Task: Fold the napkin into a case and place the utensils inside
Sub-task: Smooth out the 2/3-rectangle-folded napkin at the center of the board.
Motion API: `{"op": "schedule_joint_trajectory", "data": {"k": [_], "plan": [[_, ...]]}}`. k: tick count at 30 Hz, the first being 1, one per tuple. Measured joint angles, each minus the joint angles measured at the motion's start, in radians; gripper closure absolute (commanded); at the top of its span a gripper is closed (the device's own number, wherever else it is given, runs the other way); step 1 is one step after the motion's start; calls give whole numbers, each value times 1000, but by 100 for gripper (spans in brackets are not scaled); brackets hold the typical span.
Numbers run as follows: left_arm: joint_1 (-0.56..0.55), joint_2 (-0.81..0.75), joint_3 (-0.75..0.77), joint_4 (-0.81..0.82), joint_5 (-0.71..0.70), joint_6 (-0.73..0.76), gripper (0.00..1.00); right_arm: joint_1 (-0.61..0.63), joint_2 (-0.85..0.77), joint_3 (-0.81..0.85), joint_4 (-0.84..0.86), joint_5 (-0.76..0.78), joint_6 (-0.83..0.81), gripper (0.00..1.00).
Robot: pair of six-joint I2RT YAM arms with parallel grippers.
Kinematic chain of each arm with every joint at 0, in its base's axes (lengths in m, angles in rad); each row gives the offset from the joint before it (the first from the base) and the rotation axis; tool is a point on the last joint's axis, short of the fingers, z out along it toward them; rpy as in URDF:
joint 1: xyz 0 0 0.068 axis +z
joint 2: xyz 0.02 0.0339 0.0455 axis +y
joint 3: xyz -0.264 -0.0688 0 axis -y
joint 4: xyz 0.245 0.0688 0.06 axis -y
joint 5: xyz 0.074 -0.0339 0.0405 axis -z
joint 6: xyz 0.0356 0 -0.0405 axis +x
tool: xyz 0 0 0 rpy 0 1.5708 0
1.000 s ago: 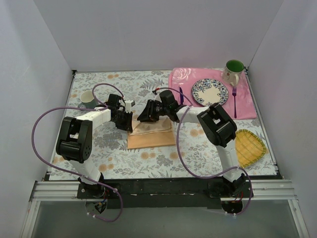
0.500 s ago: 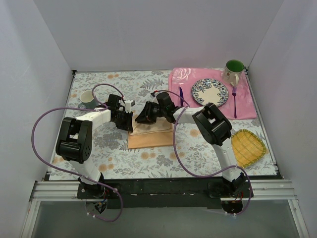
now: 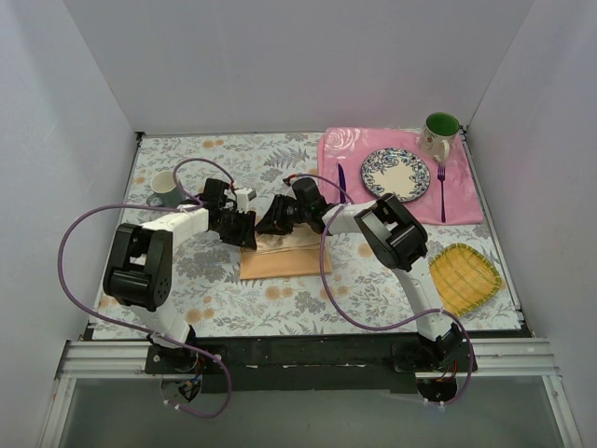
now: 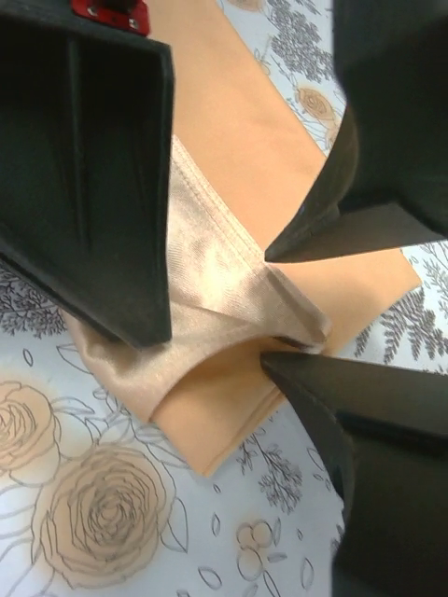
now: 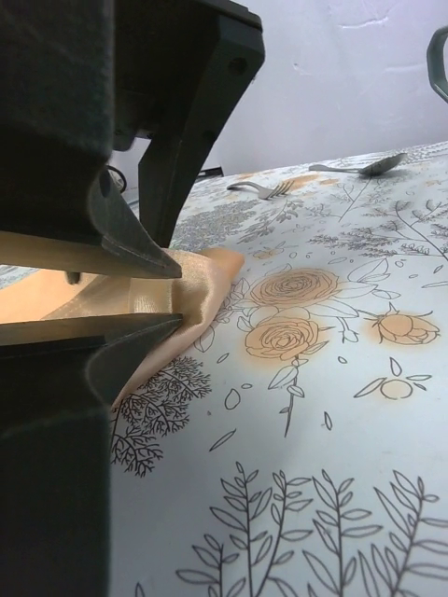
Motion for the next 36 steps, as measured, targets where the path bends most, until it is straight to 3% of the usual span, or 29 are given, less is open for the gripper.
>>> {"op": "schedule_joint_trajectory", "data": {"k": [3,5,11,16,23,36], "plan": [[21,-37,-9,-8,36,-11,14,0,0,-1,1,0,-3,70],[72,-103,-22,-6,92,-37,2,0,0,-1,1,0,-6,72],[203,-317,-27,184,308,-269,2,0,0,-2,0,1,-19,78],[193,-290,-95,408,400,-509,2,0,0,-3,-6,7,-24,79],[188,-190,-277,629,389,-824,2,0,0,-3,-8,9,-27,79],[175,-91,-271,724,433,-951,6,0,0,-3,-11,11,-31,79]]}}
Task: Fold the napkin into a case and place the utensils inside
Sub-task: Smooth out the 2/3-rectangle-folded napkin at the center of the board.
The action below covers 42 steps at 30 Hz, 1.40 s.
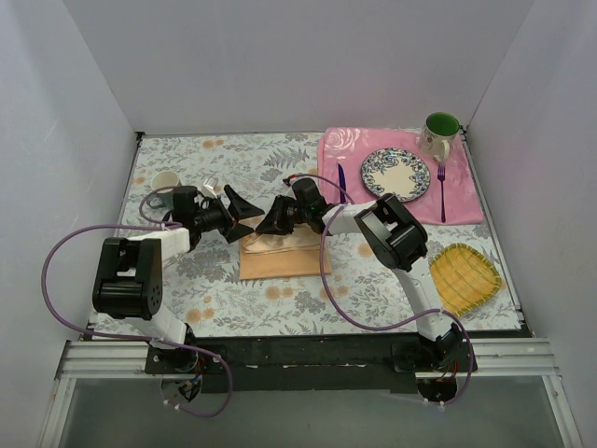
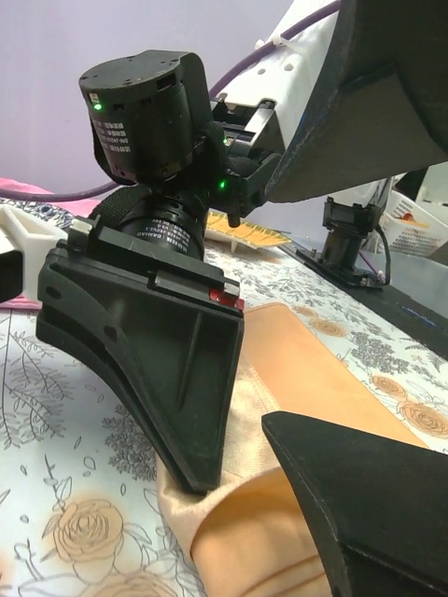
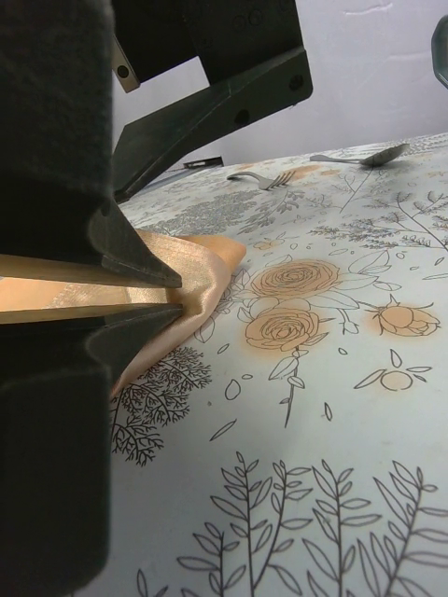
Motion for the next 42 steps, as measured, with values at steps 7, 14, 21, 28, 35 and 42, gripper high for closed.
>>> {"op": "schedule_joint_trajectory", "data": {"k": [7,14,21,28,35,42], "plan": [[-40,1,11,-12,1,6,6,0,0,0,-1,0,0,78],[-64,1,13,-72,-33,39,6,0,0,0,0,0,0,78],[-37,61,-17,-69,-60,54,10,0,0,0,0,0,0,78],[5,128,-45,1,8,52,14,0,0,0,7,-8,-15,71],[16,144,-45,17,36,50,14,-29,-22,-20,27,-95,-63,60],[17,144,-45,16,35,53,14,-122,-163,-175,58,-183,-96,60]]}}
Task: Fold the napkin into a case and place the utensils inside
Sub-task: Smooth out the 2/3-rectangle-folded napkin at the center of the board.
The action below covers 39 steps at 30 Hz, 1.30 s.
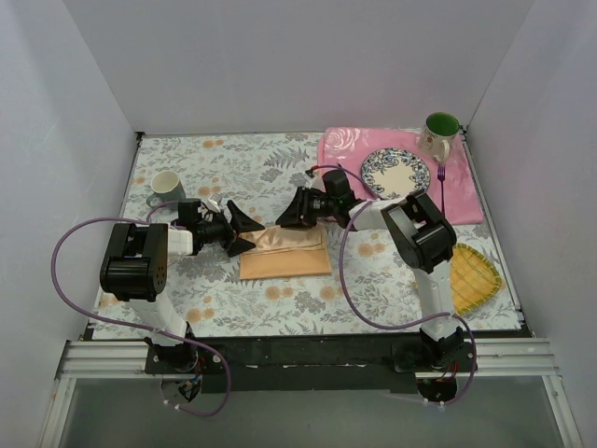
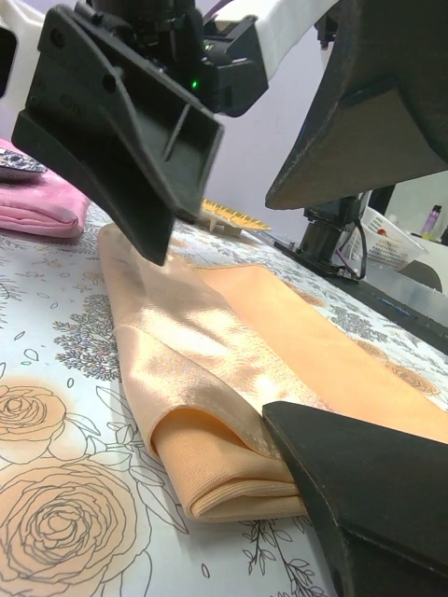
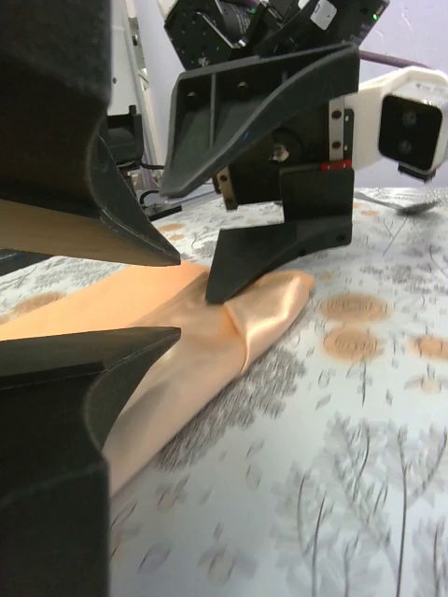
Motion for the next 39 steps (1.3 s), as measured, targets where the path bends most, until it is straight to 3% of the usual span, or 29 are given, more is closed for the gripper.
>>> {"op": "schedule_joint_trajectory", "data": {"k": [5,7,11,15,18,24,32,39], "plan": [[1,0,3,-8,0,4,14,-66,4,-93,23,-18,-24,60],[1,0,3,-11,0,8,14,-84,20,-112,42,-41,-22,55],[2,0,5,-16,0,14,14,-87,20,-131,94,-63,-22,44],[2,-3,6,-27,2,29,14,-84,-14,-197,179,-66,0,22],[5,-7,6,-38,3,41,14,-78,-62,-259,216,-69,26,15],[9,-9,5,-48,13,53,15,-81,-81,-274,234,-102,88,13],[13,-8,5,-52,18,54,15,-90,-37,-200,368,-141,291,12],[13,-8,5,-51,18,54,15,-101,19,-242,406,-145,340,12]]}}
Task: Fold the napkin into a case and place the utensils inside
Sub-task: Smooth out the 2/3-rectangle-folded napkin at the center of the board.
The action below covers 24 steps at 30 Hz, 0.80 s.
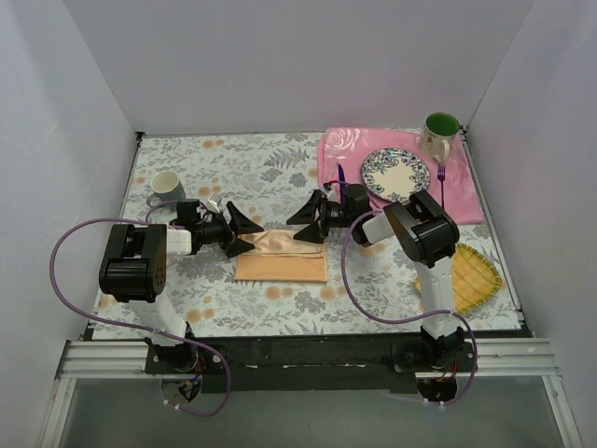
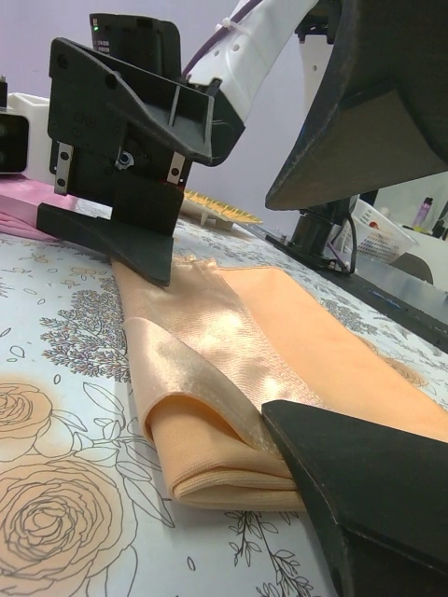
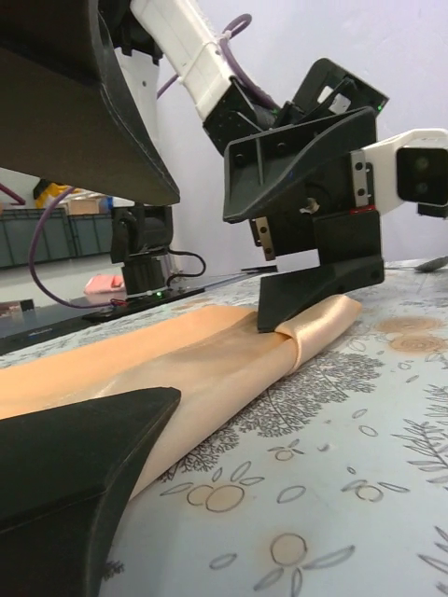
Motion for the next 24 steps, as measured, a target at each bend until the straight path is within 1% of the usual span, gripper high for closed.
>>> {"op": "schedule_joint_trajectory", "data": {"k": [5,9,12,15,19,21,24], "plan": [[0,0,0,0,0,0,15,-26,23,-2,56,-43,10,12],[0,0,-1,4,4,0,14,-33,22,-2,62,-60,7,13],[0,-4,-2,7,13,-1,11,-33,21,4,43,-66,-7,13],[-14,-43,-5,-19,15,2,8,-32,19,15,9,-72,-30,13],[-36,-149,5,-42,24,-11,6,-32,19,25,-21,-81,-52,13],[-43,-180,31,-30,31,-25,6,-32,19,28,-31,-82,-57,13],[-47,-172,93,24,30,-60,6,-32,19,35,-49,-86,-67,13]]}}
